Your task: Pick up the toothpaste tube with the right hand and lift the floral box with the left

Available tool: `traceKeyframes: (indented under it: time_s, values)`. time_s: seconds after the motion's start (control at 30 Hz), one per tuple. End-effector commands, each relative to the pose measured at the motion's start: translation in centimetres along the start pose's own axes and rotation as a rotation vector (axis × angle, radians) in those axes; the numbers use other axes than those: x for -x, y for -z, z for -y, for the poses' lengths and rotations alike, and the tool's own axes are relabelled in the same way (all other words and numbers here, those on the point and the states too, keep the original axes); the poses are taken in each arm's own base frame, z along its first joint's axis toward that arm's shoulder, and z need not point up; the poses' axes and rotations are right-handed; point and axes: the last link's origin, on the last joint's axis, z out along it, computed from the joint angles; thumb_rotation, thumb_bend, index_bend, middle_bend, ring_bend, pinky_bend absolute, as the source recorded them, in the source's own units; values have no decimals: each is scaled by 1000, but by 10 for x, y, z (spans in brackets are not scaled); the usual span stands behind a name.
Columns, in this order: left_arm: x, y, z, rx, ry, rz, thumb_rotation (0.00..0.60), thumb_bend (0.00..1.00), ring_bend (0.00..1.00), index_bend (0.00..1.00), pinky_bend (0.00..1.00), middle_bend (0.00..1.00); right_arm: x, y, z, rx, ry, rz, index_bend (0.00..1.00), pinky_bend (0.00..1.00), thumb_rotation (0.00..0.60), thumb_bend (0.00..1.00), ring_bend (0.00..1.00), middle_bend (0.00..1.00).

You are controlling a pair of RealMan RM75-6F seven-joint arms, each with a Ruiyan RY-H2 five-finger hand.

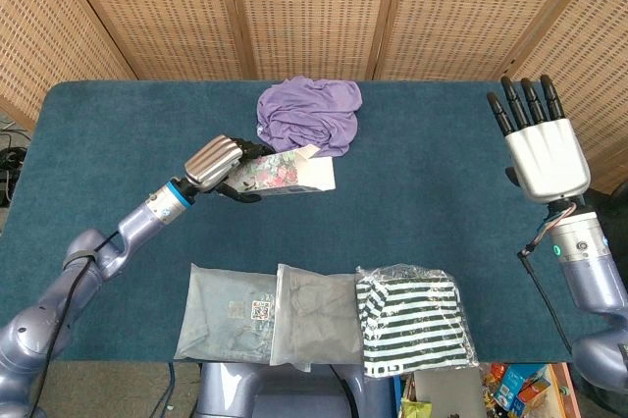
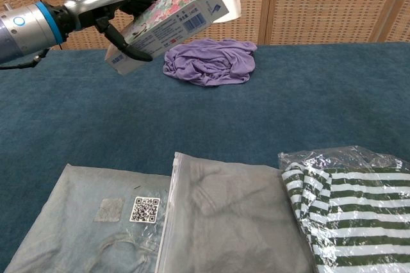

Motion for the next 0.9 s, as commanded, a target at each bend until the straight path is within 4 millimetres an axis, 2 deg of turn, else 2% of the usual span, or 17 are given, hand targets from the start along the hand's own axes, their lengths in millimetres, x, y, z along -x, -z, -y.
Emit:
traceKeyframes:
  time_s: [0.03, 0.27, 0.43, 0.53, 0.57, 0.63, 0.67, 0.7, 0.77, 0.9]
  values:
    - [9, 33, 8, -68, -30, 140, 600, 268, 494, 596, 514, 528, 50, 17, 2, 28, -108, 80, 0, 0, 600, 0, 0, 0]
    - [34, 56, 11, -152, -16, 208, 600, 268, 494, 596, 514, 528, 85, 34, 11, 24, -175, 136, 0, 0, 600, 0, 0, 0]
    - [54, 65, 17, -200, -24, 251, 600, 268, 491, 596, 514, 525, 94, 42, 12, 23, -204, 146, 0, 0, 600, 0, 0, 0]
    - [61, 67, 19, -212, -44, 264, 600, 268, 404, 585, 480, 445, 95, 44, 11, 23, -207, 139, 0, 0, 600, 0, 0, 0]
    - [63, 67, 19, -219, -41, 268, 600, 268, 319, 522, 421, 355, 95, 45, 10, 23, -209, 137, 0, 0, 600, 0, 0, 0]
    - [66, 68, 20, -235, -28, 282, 600, 268, 145, 322, 275, 157, 94, 46, 9, 26, -215, 133, 0, 0, 600, 0, 0, 0]
    - [67, 68, 20, -244, -23, 290, 600, 267, 63, 180, 188, 65, 93, 47, 8, 28, -219, 130, 0, 0, 600, 0, 0, 0]
    - [68, 68, 20, -252, -24, 296, 600, 267, 17, 81, 115, 15, 93, 47, 8, 29, -222, 127, 0, 0, 600, 0, 0, 0]
    - [68, 69, 20, -273, -22, 309, 600, 267, 0, 4, 31, 0, 92, 50, 7, 32, -231, 122, 0, 0, 600, 0, 0, 0]
    - [53, 78, 15, -306, 1, 269, 600, 267, 0, 0, 0, 0, 87, 62, 4, 45, -279, 95, 0, 0, 600, 0, 0, 0]
